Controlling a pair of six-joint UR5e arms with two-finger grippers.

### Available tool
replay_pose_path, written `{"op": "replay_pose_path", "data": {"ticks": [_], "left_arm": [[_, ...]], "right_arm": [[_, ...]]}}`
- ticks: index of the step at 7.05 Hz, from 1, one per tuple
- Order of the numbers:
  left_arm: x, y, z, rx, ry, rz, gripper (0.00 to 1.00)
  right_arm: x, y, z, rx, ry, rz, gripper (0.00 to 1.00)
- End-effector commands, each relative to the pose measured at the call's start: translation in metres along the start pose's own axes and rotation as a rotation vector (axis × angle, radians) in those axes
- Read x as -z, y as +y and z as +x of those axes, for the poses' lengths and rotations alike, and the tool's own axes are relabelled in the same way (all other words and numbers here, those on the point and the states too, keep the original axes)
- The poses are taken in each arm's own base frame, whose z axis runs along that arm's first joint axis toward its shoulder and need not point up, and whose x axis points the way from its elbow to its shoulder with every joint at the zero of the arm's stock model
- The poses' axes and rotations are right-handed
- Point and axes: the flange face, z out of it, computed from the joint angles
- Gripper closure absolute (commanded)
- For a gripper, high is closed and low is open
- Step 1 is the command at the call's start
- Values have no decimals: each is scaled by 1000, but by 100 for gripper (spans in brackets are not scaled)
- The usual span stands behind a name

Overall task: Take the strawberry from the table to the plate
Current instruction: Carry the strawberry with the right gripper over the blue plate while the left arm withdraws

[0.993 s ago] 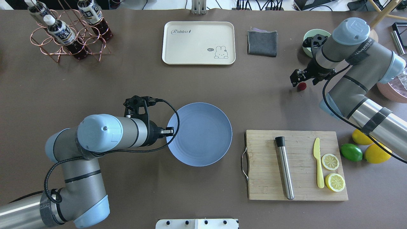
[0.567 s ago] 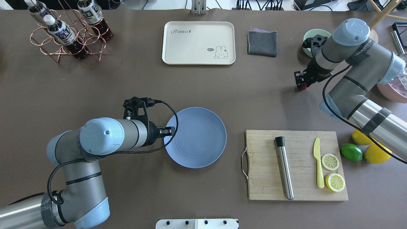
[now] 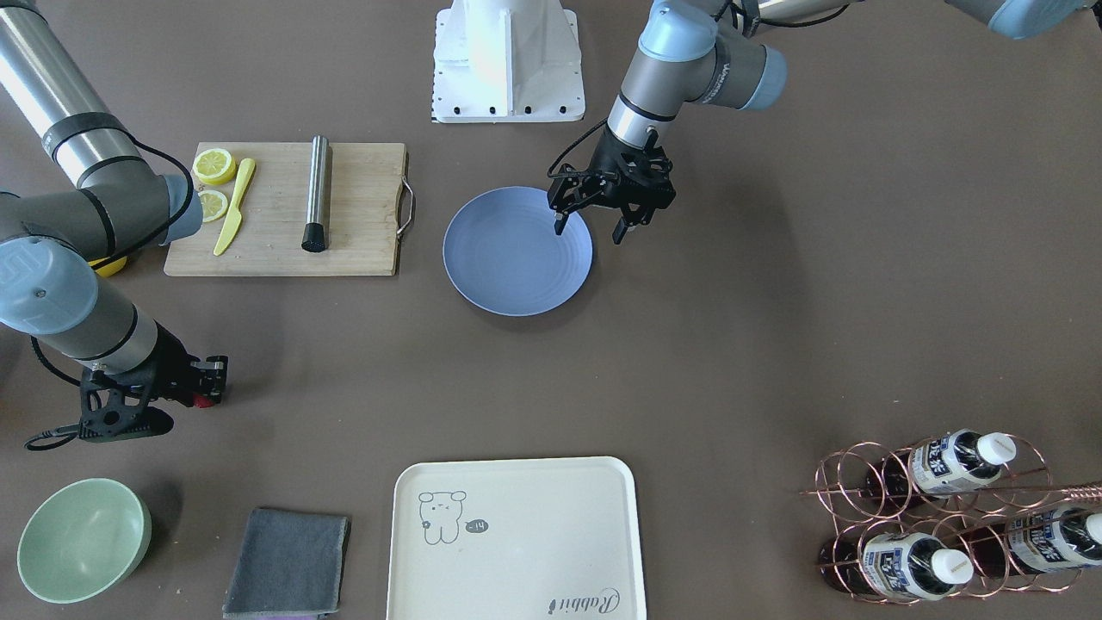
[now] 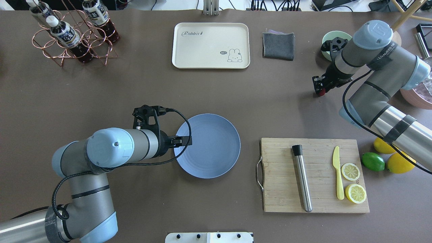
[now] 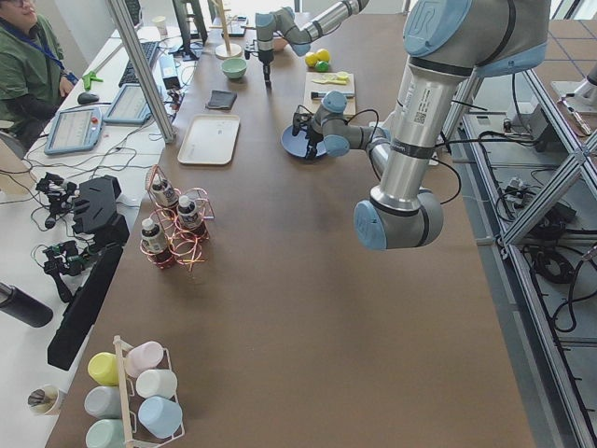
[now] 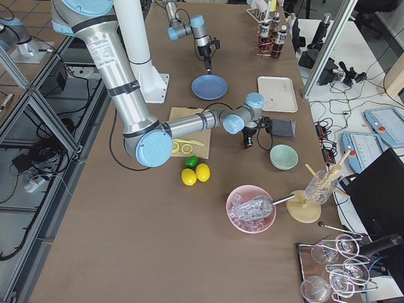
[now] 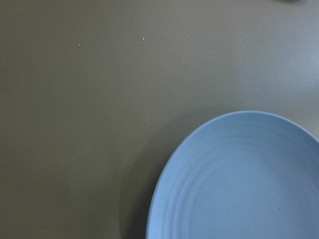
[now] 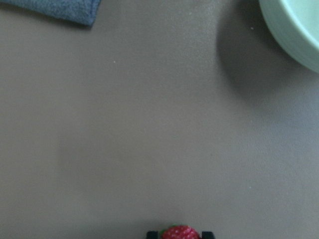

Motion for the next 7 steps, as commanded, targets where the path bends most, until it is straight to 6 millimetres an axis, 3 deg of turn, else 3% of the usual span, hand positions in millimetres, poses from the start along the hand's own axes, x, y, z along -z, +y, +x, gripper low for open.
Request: {"op": "replay_pose_path", "data": {"ticks": [1, 2, 3, 5, 7], "left_arm": [[7, -18, -6, -47, -1, 19, 2], [13, -37, -21, -113, -20, 50, 2], [18, -60, -42, -112, -56, 81, 2], [29, -101, -105, -208, -153, 122, 2], [56, -126, -178, -321, -182, 98, 2]], "right_arm": [[25, -21, -28, 10, -32, 40, 100], [44, -32, -61, -43, -68, 55, 100], [52, -26, -94, -41, -98, 67, 100], [58, 5, -167, -28, -130, 111, 100], [76, 37, -261, -21, -105, 124, 100]]}}
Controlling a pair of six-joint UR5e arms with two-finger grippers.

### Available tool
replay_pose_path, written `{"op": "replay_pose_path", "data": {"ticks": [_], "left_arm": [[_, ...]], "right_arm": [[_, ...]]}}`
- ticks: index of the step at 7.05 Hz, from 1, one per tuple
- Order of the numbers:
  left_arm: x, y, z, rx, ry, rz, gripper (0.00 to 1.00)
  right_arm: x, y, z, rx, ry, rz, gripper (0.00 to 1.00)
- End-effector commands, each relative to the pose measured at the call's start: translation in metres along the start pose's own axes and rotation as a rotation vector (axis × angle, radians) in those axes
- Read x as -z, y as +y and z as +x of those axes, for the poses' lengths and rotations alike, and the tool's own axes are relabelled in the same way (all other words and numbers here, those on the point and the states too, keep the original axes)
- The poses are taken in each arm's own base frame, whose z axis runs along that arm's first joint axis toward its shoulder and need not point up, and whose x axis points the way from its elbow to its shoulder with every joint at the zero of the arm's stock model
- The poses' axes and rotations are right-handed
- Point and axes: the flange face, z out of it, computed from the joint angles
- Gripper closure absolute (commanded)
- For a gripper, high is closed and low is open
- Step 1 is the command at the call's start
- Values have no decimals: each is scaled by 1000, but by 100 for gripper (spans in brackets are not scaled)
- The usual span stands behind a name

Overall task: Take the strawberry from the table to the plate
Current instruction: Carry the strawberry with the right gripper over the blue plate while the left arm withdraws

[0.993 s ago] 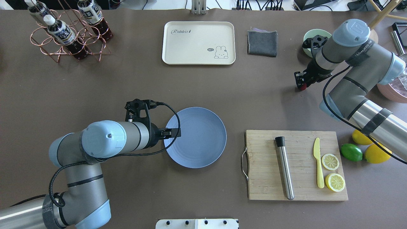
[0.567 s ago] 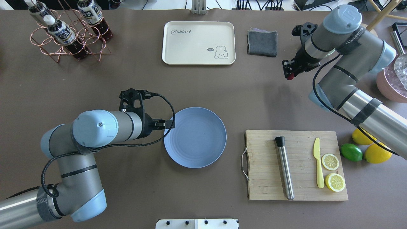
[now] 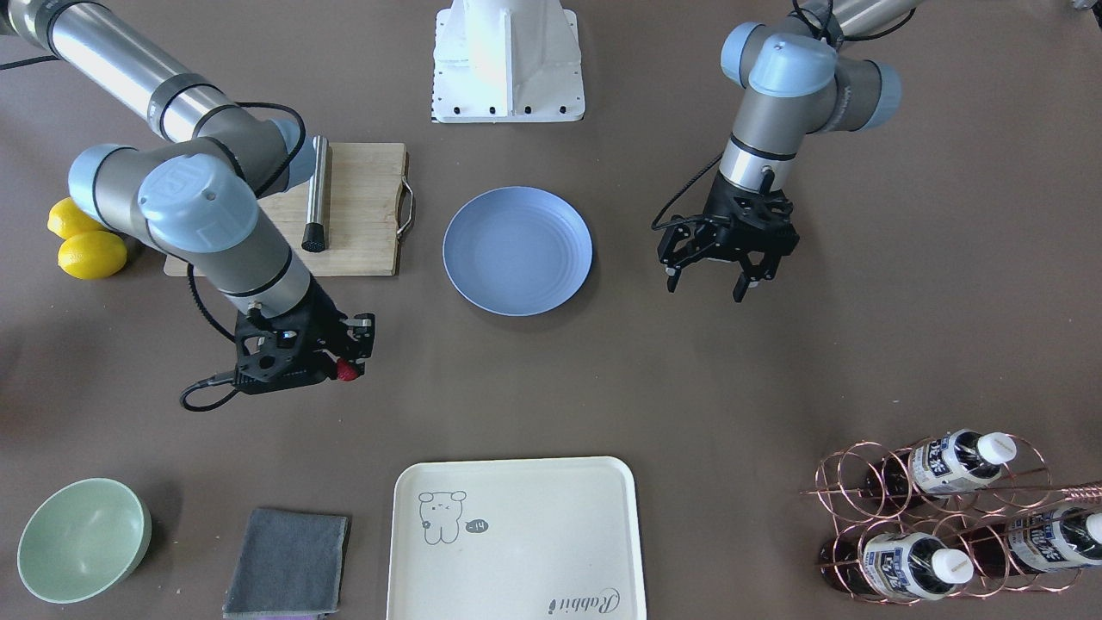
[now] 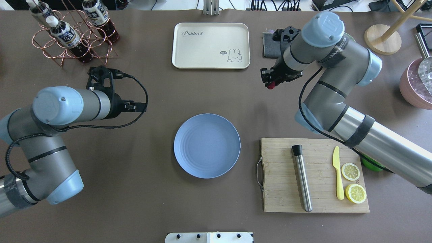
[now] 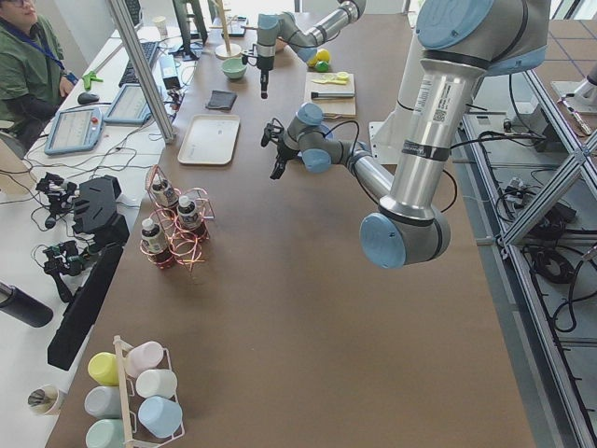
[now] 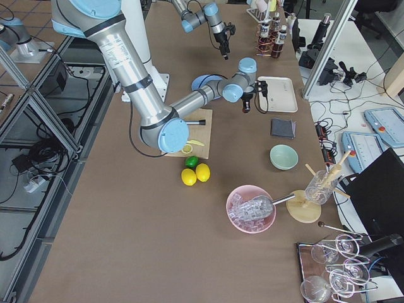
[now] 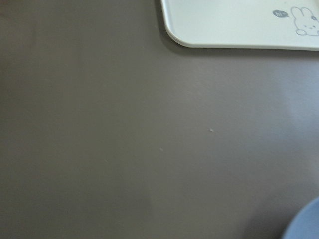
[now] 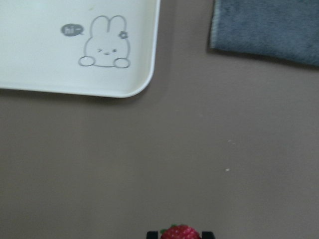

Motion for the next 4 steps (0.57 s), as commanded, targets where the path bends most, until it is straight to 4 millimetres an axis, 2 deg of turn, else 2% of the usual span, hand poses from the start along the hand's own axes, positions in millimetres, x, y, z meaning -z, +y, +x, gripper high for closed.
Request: {"op": "replay_pose_path", "data": {"ticks": [1, 2, 3, 4], "left_arm": [[16, -2, -95, -112, -45, 21, 2], [27, -1, -144, -127, -75, 21, 2], [37, -5, -188, -124, -111, 11, 2], [33, -8, -222, -103, -150, -9, 2]], "right_arm": [[10, 42, -101, 10, 16, 9, 100], [5, 66, -141, 8, 8, 21, 100], [-2, 91, -173, 31, 13, 23, 100], [-13, 119, -198, 67, 14, 24, 100]]}}
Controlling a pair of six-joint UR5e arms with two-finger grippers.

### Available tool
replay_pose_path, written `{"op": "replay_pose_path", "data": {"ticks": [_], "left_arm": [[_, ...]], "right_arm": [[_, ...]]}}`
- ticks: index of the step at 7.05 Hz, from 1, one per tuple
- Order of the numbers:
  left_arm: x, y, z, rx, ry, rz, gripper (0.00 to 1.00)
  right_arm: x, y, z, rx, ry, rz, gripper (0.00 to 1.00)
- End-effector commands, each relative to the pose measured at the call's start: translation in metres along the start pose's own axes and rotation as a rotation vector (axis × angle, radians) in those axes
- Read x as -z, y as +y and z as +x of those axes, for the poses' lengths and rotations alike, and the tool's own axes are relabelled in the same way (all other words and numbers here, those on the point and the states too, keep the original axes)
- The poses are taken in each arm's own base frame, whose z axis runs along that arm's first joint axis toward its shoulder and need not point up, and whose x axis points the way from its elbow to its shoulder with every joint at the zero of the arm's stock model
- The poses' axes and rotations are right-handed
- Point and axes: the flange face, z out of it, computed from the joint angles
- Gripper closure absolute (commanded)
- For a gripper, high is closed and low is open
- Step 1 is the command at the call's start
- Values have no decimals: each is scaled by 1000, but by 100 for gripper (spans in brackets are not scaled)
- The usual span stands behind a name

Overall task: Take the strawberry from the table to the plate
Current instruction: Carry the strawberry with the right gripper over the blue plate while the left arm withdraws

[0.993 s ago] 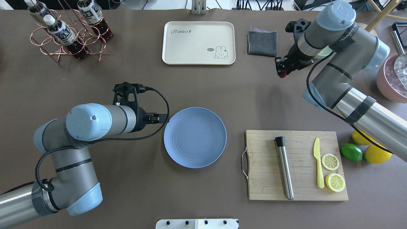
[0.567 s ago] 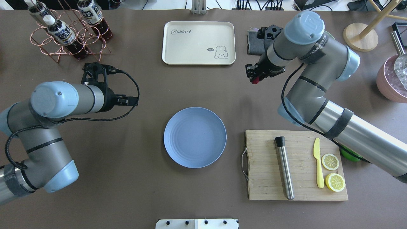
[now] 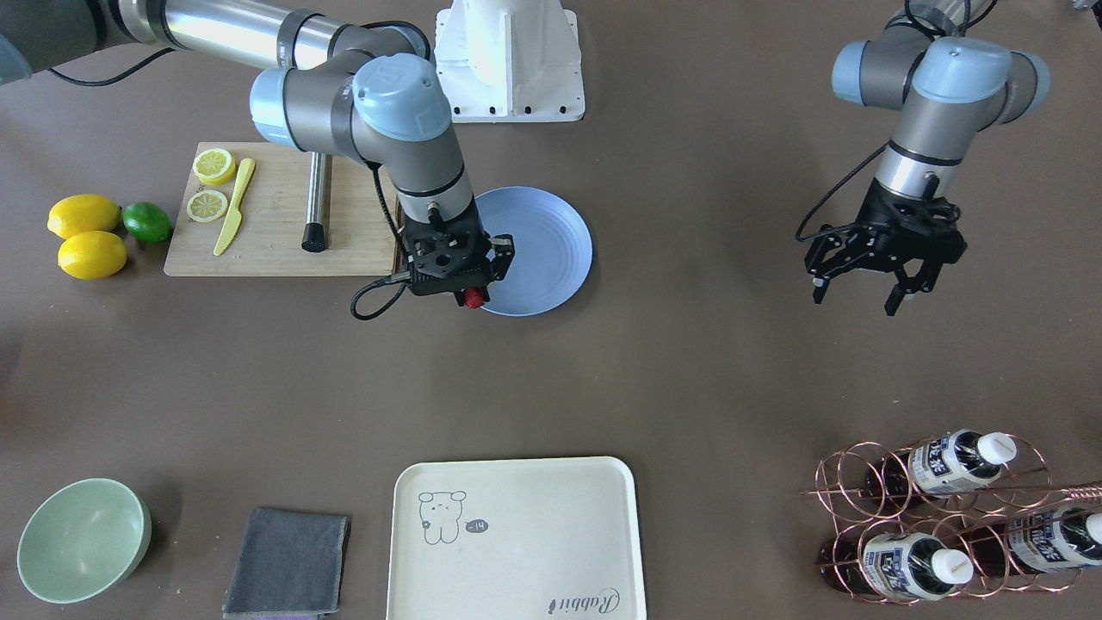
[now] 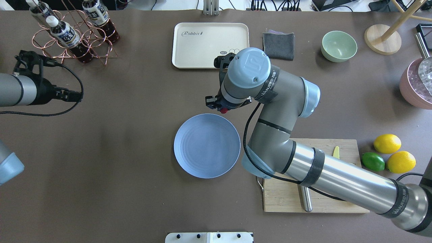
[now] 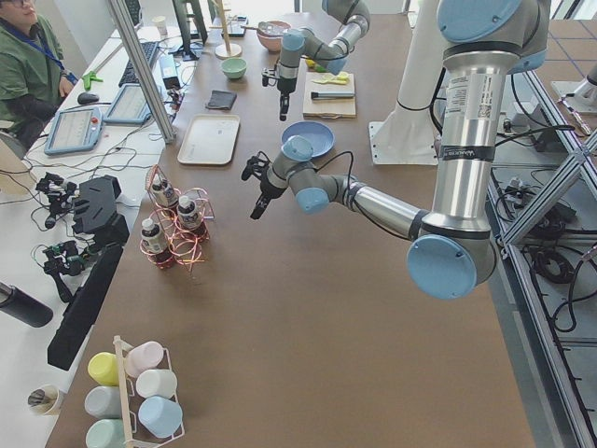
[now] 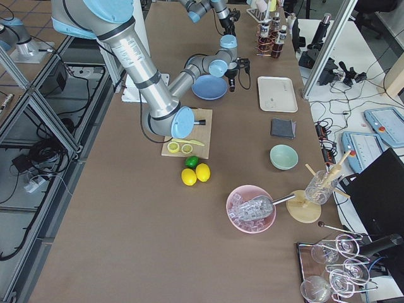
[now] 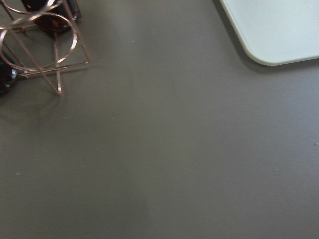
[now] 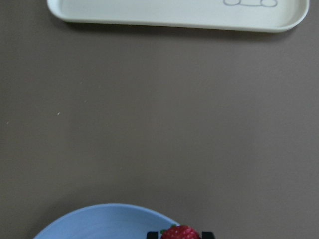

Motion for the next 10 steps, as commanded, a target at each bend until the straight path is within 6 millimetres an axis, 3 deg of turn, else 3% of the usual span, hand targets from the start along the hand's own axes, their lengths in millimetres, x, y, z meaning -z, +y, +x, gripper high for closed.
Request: {"op": "replay_pose_path", "data": {"ticks": [1, 2, 4, 7, 8, 9, 10], "left_arm": [[-10, 5, -68, 29, -70, -28, 2], [-15, 26, -98, 30, -85, -83, 2], [-8, 46, -155, 131, -32, -202, 2], [9, 41, -172, 159, 46, -231, 2], [13, 39, -177, 142, 56, -229, 2], [15, 38, -182, 137, 54, -226, 2], [16, 38, -182, 137, 56, -224, 2]], "right_arm": [[-17, 55, -52, 45, 4, 3, 100], [-28, 75, -60, 60, 15, 3, 100], [-43, 91, -59, 74, 38, -2, 100], [-52, 92, -50, 72, 59, -4, 100], [-59, 94, -43, 70, 72, -10, 36], [-58, 94, -44, 60, 69, -8, 0], [-54, 95, -46, 13, 62, -8, 0]]}}
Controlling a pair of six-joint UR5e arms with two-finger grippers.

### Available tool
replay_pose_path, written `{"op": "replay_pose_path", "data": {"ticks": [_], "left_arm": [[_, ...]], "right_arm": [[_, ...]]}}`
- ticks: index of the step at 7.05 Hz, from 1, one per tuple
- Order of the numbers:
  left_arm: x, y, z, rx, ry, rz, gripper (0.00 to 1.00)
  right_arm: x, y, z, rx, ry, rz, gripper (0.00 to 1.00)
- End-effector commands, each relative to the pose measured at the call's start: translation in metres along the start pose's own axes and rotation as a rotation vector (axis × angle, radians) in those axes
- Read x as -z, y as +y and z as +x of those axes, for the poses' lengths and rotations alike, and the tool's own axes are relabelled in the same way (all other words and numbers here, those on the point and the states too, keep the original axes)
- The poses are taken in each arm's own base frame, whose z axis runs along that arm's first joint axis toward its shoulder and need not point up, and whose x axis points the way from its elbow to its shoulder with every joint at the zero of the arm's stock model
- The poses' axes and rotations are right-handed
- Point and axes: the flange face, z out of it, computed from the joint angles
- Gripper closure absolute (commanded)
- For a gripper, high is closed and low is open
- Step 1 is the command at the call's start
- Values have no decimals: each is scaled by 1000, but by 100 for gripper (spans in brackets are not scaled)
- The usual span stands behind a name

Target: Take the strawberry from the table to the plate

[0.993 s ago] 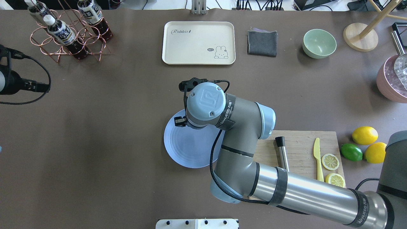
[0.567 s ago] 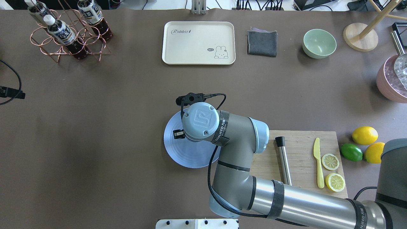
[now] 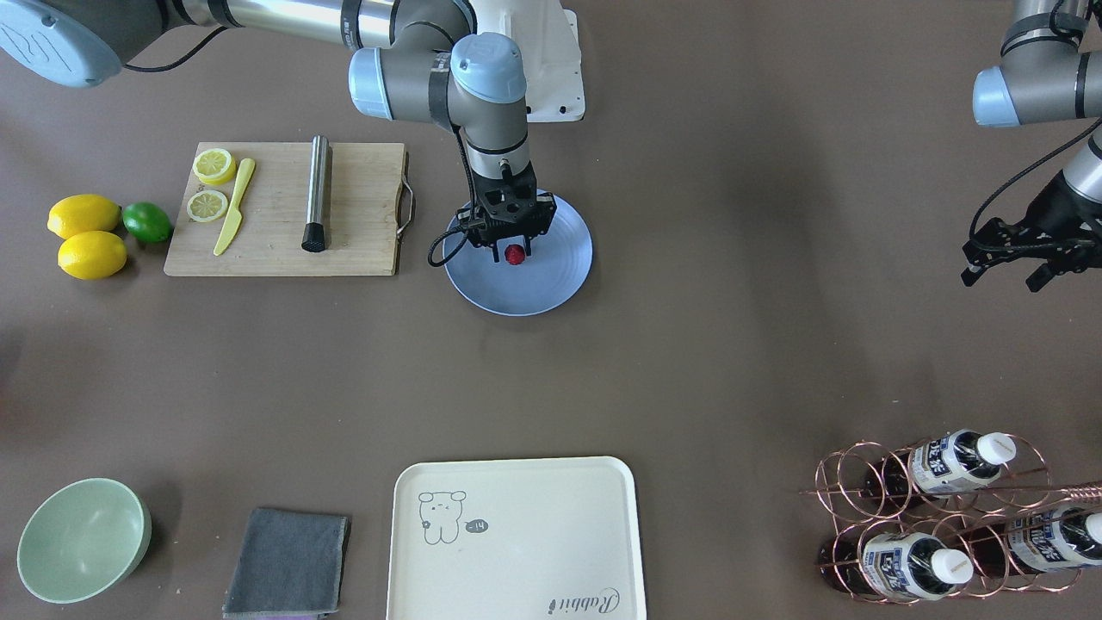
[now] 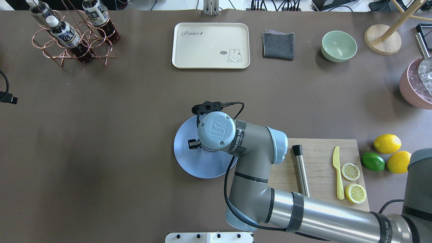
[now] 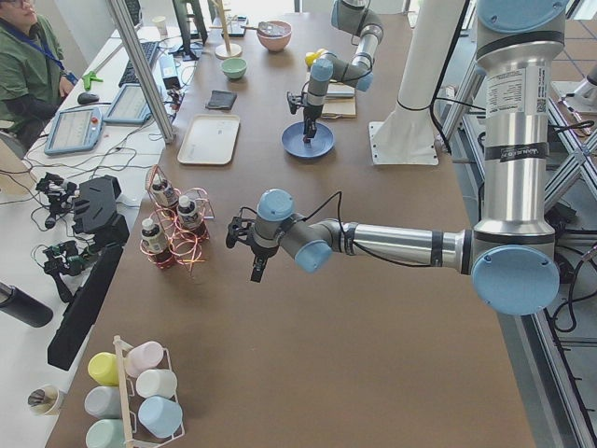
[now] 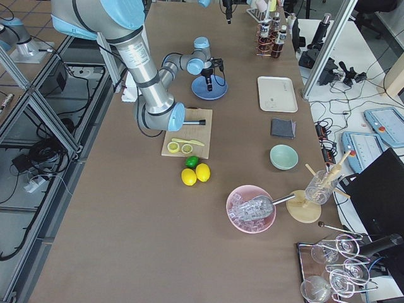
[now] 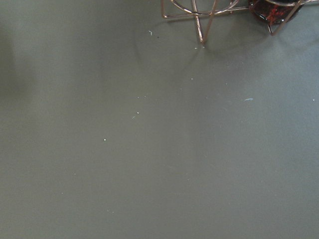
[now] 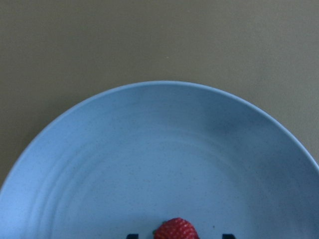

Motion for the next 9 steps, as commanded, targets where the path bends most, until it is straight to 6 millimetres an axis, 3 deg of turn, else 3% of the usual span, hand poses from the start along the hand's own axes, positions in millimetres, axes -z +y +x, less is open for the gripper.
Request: {"op": "replay_pose_path", "data": {"ticks": [1, 2, 3, 4, 7, 8, 9], "left_arm": [[3, -1, -3, -1, 3, 1, 2], [7, -4, -9, 6, -7, 4, 2], [19, -7, -30, -60, -20, -12, 2], [39, -8, -67, -88, -56, -41, 2], [95, -10, -151, -189, -141, -103, 2], [112, -5, -172, -192, -153, -105, 2], [116, 0, -180, -189, -153, -106, 2]], "right_arm": [[18, -1, -3, -45, -31, 3, 0], [47, -15, 9, -66, -46, -15, 0], [89, -35, 36, -96, -48, -59, 0], [110, -53, 88, -99, -43, -77, 0], [119, -101, 278, 68, 30, -116, 0], [128, -110, 356, 94, 36, -143, 0], [144, -112, 433, 97, 34, -158, 0]]}}
